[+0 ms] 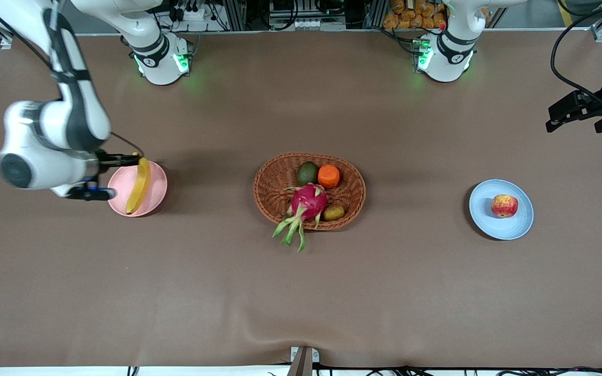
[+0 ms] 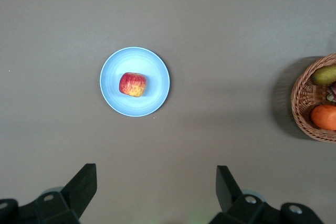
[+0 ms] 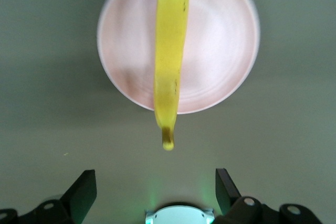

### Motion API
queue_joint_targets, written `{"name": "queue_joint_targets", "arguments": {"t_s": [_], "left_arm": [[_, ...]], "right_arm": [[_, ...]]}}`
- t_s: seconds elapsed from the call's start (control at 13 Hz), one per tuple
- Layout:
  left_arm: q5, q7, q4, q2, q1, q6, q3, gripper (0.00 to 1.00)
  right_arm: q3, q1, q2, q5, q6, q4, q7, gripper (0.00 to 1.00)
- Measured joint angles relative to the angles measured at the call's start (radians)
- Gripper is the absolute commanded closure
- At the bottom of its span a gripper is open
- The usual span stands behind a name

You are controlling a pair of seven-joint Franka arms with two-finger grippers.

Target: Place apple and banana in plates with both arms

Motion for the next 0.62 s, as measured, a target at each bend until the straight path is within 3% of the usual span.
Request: {"name": "queue_joint_targets", "arguments": {"t_s": [0.31,0.62], "left_arm": [[0.0,0.0,0.002,0.0,-0.005,0.0,-0.003,0.0],[0.0,0.0,0.002,0.0,-0.005,0.0,-0.002,0.0]], "right_arm": [[0.0,-0.028,-0.032,0.0,-0.187,0.287,-0.002,0.0],[0.001,-0.034,-0.034,-0.005,-0.256,0.491,-0.003,0.0]]}}
